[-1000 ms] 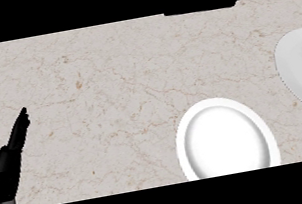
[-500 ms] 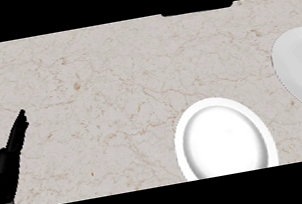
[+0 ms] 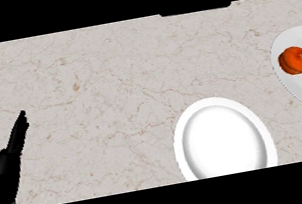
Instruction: Pick the squash from the plate and place it in the plate
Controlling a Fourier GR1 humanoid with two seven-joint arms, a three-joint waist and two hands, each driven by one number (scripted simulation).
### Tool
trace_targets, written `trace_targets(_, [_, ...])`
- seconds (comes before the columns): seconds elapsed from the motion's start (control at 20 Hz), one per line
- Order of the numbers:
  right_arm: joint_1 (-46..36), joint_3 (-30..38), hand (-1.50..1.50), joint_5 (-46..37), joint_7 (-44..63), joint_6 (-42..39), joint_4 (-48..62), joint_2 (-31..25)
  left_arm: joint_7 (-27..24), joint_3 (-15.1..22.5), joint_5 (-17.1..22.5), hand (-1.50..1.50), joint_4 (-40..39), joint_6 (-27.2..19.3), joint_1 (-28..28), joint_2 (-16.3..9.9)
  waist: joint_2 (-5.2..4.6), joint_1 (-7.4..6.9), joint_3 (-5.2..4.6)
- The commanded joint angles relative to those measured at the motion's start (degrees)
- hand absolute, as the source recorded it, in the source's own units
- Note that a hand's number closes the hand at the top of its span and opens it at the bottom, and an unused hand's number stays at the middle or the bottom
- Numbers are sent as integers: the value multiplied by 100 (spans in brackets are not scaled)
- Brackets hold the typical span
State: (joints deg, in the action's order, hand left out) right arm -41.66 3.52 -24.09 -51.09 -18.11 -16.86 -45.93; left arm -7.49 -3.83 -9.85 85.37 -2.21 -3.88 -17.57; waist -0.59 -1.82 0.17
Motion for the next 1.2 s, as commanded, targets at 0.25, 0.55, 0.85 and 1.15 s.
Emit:
trace_targets(0.25, [-535,1109,-150,1114,412,-1001,812,-487,116,-41,-20,0,27,17,148,2,-23,-8,6])
trace_targets(0.55, [-466,1692,-150,1749,645,-1898,1190,-848,-71,24,9,0,-32,54,75,96,-95,-79,35])
trace_targets(0.85, [-206,1921,-150,2002,625,-2189,1033,-1130,-99,-37,19,0,7,71,104,32,-143,-112,72])
trace_targets(1.15, [105,1967,-150,2094,531,-2398,733,-1359,-159,-56,-23,0,-107,-12,125,80,-156,-10,90])
